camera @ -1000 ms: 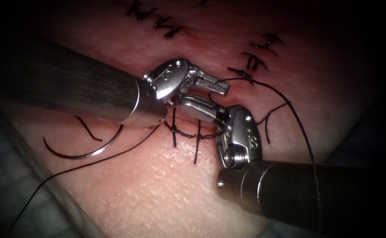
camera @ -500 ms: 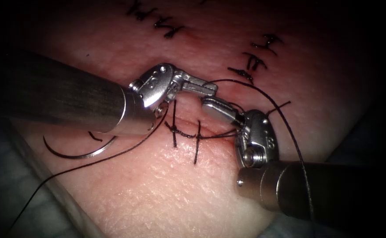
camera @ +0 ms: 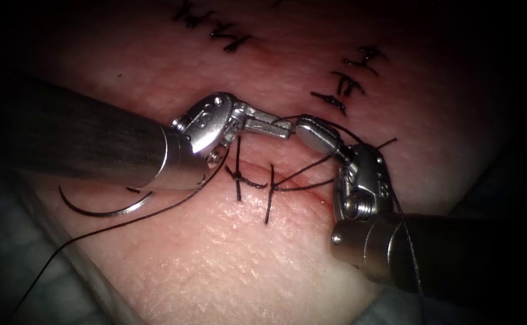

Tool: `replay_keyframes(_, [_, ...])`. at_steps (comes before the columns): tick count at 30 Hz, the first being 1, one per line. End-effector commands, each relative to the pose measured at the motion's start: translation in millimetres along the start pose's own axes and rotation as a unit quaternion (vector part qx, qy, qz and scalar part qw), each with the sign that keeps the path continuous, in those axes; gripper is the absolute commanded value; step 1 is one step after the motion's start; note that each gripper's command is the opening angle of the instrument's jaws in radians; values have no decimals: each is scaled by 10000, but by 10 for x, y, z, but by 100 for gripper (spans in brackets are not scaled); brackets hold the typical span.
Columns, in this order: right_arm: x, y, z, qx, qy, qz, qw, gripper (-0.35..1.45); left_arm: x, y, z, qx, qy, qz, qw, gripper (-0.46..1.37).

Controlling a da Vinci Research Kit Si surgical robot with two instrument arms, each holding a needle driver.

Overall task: Wound Closure
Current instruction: Wrap the suture counter-clockwise once on the right arm.

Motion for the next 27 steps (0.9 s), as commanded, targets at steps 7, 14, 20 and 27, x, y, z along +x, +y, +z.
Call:
replay_keyframes(7, [-3,-4,3,-437,-280,154,9985,-35,1,6,4,-87,1,19,10000,-35])
replay_keyframes(14, [-5,-7,3,-852,-281,941,9915,-35,2,13,6,-219,-30,42,9997,-35])
replay_keyframes(20, [-9,-16,3,-1388,-297,2031,9688,-21,5,19,12,-289,-74,50,9995,-35])
replay_keyframes(27, [-22,-41,-8,-2034,-346,2140,9548,18,9,25,17,-319,-73,50,9995,-35])
